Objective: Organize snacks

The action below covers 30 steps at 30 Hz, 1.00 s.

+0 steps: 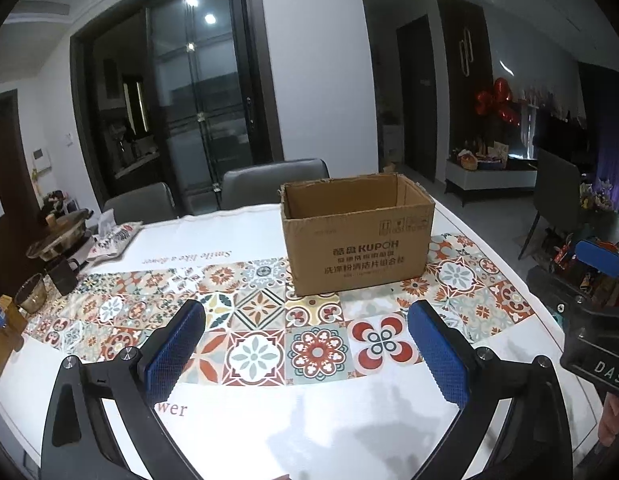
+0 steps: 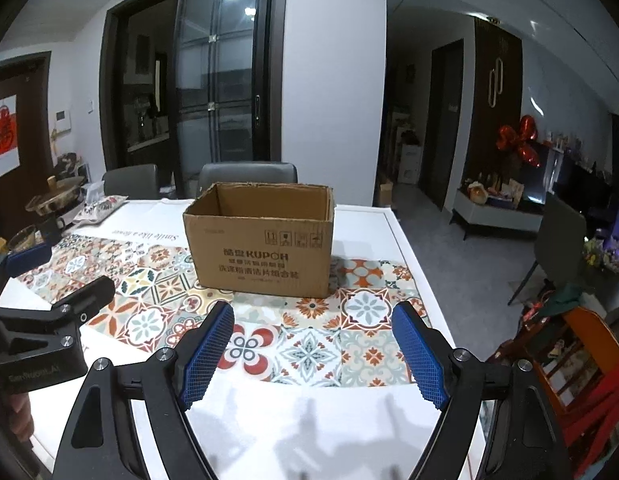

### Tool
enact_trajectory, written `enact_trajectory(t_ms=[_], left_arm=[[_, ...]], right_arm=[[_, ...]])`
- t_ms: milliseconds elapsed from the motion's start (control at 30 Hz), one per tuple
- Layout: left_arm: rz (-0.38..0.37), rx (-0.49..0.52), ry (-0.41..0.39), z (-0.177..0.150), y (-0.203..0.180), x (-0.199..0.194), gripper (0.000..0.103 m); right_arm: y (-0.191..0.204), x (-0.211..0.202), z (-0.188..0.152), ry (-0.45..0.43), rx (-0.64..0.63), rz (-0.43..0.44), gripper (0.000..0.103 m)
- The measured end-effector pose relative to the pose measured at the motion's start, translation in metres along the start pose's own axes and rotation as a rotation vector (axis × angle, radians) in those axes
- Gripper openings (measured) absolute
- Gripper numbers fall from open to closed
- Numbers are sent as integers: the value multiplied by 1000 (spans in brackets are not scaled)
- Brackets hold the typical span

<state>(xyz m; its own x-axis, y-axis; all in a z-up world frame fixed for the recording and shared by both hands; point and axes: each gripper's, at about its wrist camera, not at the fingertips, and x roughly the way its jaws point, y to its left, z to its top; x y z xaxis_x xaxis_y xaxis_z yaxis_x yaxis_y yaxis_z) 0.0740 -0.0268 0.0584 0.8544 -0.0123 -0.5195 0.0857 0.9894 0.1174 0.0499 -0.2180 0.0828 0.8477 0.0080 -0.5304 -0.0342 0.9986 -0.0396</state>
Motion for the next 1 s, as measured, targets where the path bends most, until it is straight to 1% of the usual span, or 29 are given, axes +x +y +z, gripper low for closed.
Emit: enact_trajectory(t_ms=[167,267,600,767,1000], left_arm=[[-3,15,-22,-8,-2,-12,103],[-10,16,-27,-8,-4,-16,103],[-16,21,-80,-4,-6,-31,103],[-11,20,-107,-3,-5,-39,103],[-19,16,-109,-3,-3,-40,103]], right_arm=[[1,-13,-8,-32,6,21,82],[-1,-18,-11,-45,6,21,82],[-7,-30,-10,-81,31,33,82],[-6,-31,-11,-84,30,41,82],[-5,-31,-12,-79,30,51,82]])
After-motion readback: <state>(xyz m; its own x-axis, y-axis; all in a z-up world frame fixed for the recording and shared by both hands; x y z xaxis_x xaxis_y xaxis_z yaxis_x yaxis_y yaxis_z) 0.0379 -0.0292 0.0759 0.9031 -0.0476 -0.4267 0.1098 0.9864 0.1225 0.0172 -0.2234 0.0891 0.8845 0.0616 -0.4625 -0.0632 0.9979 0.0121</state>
